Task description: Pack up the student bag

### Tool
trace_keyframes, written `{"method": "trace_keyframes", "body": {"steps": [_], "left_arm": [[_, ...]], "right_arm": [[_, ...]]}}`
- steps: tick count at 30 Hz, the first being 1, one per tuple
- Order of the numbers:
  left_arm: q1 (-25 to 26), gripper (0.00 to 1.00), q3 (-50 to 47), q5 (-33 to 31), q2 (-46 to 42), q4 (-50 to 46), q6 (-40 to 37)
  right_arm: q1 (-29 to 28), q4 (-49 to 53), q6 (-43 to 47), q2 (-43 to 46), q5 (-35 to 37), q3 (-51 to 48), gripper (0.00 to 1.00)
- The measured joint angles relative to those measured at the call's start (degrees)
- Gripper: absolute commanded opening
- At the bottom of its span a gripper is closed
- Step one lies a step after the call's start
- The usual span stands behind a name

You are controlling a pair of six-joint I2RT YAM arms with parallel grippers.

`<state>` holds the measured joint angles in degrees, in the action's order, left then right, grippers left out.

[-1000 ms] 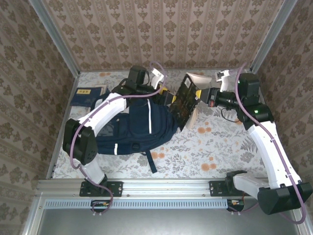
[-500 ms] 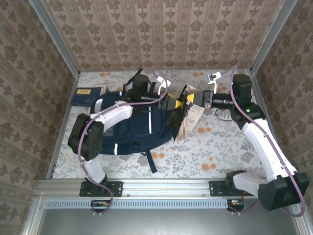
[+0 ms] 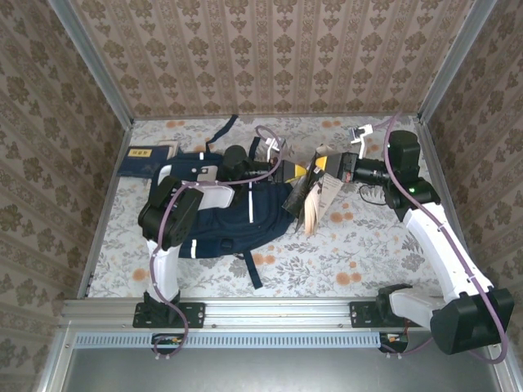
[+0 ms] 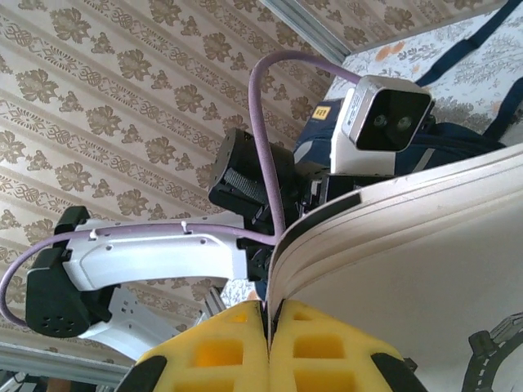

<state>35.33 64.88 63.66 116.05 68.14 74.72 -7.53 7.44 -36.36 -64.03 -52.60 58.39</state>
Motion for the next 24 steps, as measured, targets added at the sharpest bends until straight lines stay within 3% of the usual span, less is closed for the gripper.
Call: {"method": "trace_keyframes", "body": {"steps": [4,16,20,24], "left_arm": [[-0.22,0.0,-1.49,-0.94,-0.02,2.08,1.66],[-2.73,0.0,-14.6,-11.28,-3.93,1.07,4.35],[-2.51,0.12,-17.42,-13.4,-3.93,0.68,4.39],[-1.31,0.2,-19.39,-14.64,-3.21,1.6,4.85]], "right_arm": [[0.48,-0.68,-0.15,1.62,1.49,-2.25,0.0],[1.4,-2.27,-5.57,2.4,7.21,-12.83,0.0],[1.44,-5.09,-7.74,0.61,10.58,-17.75,0.0],[2.32,-6.88,-9.33,-7.13,14.51,-21.44,0.0]]}}
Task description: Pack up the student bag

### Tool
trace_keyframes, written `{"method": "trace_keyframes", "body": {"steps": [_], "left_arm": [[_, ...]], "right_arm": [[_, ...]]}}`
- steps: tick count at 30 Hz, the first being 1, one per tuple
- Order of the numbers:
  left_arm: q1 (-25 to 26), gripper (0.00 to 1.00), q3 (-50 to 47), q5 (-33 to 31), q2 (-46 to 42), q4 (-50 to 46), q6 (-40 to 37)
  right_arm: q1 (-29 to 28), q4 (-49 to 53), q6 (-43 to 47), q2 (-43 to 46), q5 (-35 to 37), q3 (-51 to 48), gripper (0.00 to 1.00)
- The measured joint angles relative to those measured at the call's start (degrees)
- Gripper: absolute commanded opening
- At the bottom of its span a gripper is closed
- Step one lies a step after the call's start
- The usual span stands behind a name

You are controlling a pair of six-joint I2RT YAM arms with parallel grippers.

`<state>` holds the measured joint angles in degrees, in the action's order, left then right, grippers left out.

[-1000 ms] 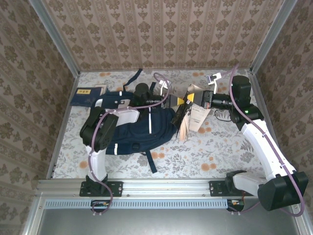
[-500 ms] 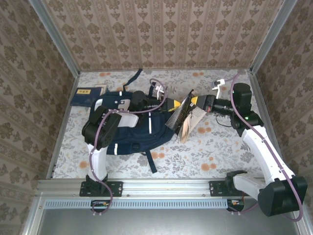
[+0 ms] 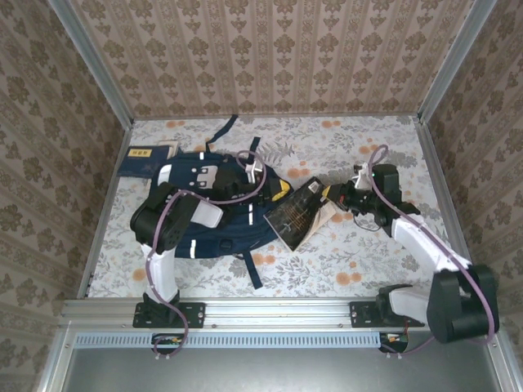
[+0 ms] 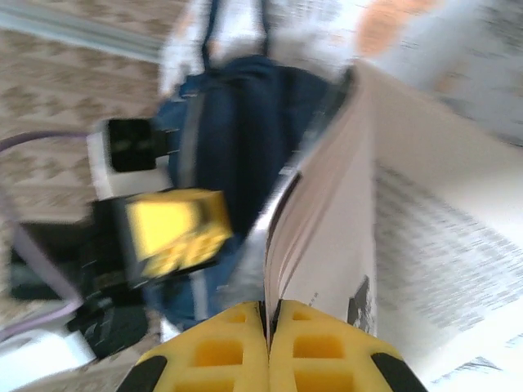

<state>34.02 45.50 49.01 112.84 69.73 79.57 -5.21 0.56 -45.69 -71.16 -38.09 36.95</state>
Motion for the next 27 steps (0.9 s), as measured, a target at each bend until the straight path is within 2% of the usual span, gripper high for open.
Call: {"method": "trace_keyframes", "body": {"steps": [2,6,8,10,13,16,17,21,24,27], "left_arm": [[0.22,0.26,-0.7,-0.57,0.7,0.07,0.09],[-0.07,0.48,-0.85,-1.77,-0.04,-2.73,-2.27],[-0.02,0.54,-0.79,-2.69,-2.6,-8.98,-5.81],[0.15,0.6,0.24,-4.48,-8.07,-21.66,-13.33],[1.31,0.64,5.75,-9.77,-16.13,-44.63,-26.27],[2.75,0.69,12.74,-16.06,-21.73,-62.42,-37.0],[2.95,0.73,13.77,-17.55,-23.19,-65.88,-39.12],[1.75,0.77,14.16,-21.81,-27.82,-78.12,-45.03],[-0.04,0.76,13.77,-21.84,-26.27,-83.23,-46.6],[-0.59,0.73,12.26,-20.22,-22.95,-84.48,-46.49]], "right_arm": [[0.85,-0.96,-0.61,-5.03,1.16,-0.87,0.0],[1.53,-3.28,-0.83,-14.71,1.88,-0.96,0.0],[1.53,-3.85,-0.81,-17.2,1.88,-0.96,0.0],[1.44,-4.39,-0.57,-18.18,1.7,-0.96,0.0],[1.29,-5.05,0.24,-19.02,1.73,-0.96,0.0],[1.25,-5.46,0.72,-19.96,1.75,-0.94,0.0],[1.18,-5.68,0.79,-20.15,1.75,-0.94,0.0],[0.66,-6.78,1.31,-21.2,1.75,-0.92,0.0],[0.22,-7.54,1.88,-22.01,1.68,-0.9,0.0],[-0.11,-8.31,2.05,-22.56,1.6,-0.79,0.0]]}}
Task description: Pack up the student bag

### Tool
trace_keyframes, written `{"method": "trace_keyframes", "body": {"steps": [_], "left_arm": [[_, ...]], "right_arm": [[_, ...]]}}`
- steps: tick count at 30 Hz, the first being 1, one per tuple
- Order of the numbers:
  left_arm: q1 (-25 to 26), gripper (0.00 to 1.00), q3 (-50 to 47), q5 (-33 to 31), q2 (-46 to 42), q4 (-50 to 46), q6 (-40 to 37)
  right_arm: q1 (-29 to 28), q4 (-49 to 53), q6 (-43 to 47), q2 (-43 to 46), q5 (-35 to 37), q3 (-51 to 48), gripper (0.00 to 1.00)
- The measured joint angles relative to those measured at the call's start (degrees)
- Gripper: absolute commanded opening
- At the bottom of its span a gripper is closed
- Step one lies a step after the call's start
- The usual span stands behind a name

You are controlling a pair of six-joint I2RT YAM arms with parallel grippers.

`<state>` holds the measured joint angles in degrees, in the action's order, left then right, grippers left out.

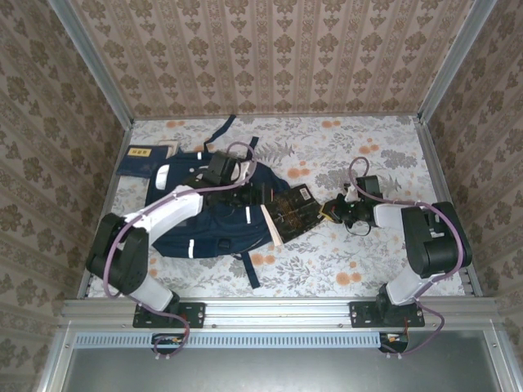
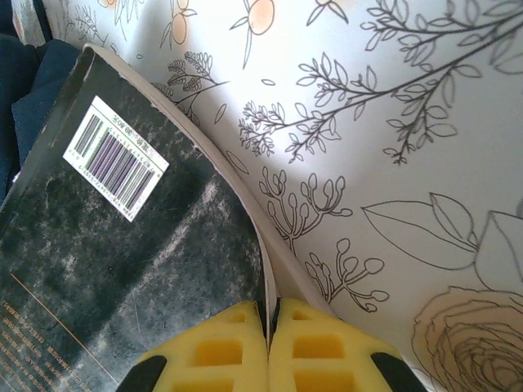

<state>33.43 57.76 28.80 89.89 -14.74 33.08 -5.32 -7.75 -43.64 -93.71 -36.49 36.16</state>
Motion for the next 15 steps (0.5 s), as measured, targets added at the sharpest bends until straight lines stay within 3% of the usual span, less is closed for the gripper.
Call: {"method": "trace_keyframes", "body": {"steps": [2,6,9,12,13,15], "left_arm": [[0.11,0.69,-0.66,0.83,1.22,0.44,0.17],[0.35,0.48,-1.14,2.43,1.27,2.25,1.77],[1.31,0.39,-1.97,3.93,1.29,3.93,3.41],[2.56,0.2,-1.97,5.14,1.66,5.44,4.26],[2.91,0.15,-1.97,5.44,2.01,5.84,4.59],[2.91,0.08,-1.97,5.55,2.16,5.68,4.74]], "right_arm": [[-0.11,-0.55,0.0,-0.35,-0.17,0.04,0.0],[-0.2,-2.14,-0.07,-1.2,-0.83,0.04,0.0],[-0.31,-3.58,-0.11,-1.92,-1.42,0.04,0.0],[-0.83,-4.85,-0.31,-2.38,-1.42,0.04,0.0],[-1.01,-5.07,-0.37,-2.4,-1.38,0.04,0.03],[-0.98,-5.07,-0.52,-2.36,-1.18,0.04,0.22]]}}
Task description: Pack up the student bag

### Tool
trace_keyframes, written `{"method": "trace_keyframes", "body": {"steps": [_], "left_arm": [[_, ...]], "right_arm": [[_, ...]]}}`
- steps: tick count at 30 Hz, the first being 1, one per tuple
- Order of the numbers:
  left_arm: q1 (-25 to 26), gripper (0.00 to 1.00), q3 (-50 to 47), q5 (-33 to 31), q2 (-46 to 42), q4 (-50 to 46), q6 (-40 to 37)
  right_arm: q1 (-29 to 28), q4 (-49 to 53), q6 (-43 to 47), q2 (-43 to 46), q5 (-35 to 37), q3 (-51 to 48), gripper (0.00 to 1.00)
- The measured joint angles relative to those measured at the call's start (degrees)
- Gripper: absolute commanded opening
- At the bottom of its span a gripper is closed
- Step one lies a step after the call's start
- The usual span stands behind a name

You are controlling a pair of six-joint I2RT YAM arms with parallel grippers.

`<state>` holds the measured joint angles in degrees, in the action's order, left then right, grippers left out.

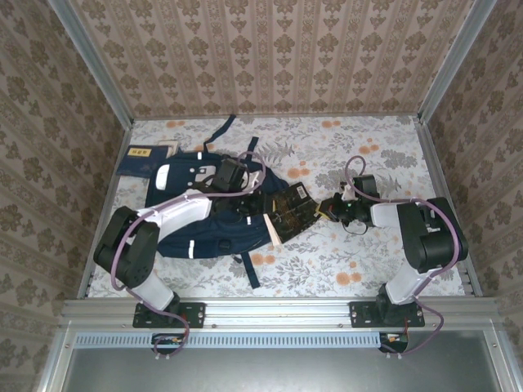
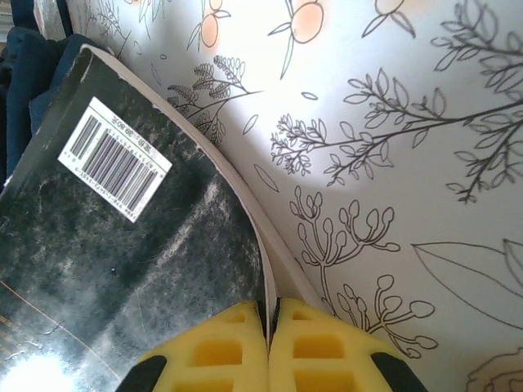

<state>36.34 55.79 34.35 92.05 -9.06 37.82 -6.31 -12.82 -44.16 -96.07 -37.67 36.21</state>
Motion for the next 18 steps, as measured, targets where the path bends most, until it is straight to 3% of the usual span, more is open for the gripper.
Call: {"method": "trace_keyframes", "body": {"steps": [1,3,6,12,18], "left_arm": [[-0.07,0.06,0.13,0.0,0.0,-0.28,-0.13],[-0.02,0.02,0.79,-0.04,-0.2,-1.57,-0.7],[-0.02,0.0,2.16,0.22,-2.19,-4.13,-2.29],[-2.73,0.0,3.87,5.27,-13.27,-7.19,-8.39],[-6.01,0.0,4.02,16.15,-19.78,-2.45,-8.96]], "right_arm": [[-0.15,0.31,0.09,0.15,0.52,0.0,0.36],[-0.52,1.86,-0.15,1.73,1.57,0.07,0.54],[-1.4,8.26,1.2,8.44,6.71,0.13,0.67],[-1.36,16.96,5.16,26.82,13.29,0.2,0.7],[-1.51,12.44,9.99,36.52,6.36,1.01,0.72]]}}
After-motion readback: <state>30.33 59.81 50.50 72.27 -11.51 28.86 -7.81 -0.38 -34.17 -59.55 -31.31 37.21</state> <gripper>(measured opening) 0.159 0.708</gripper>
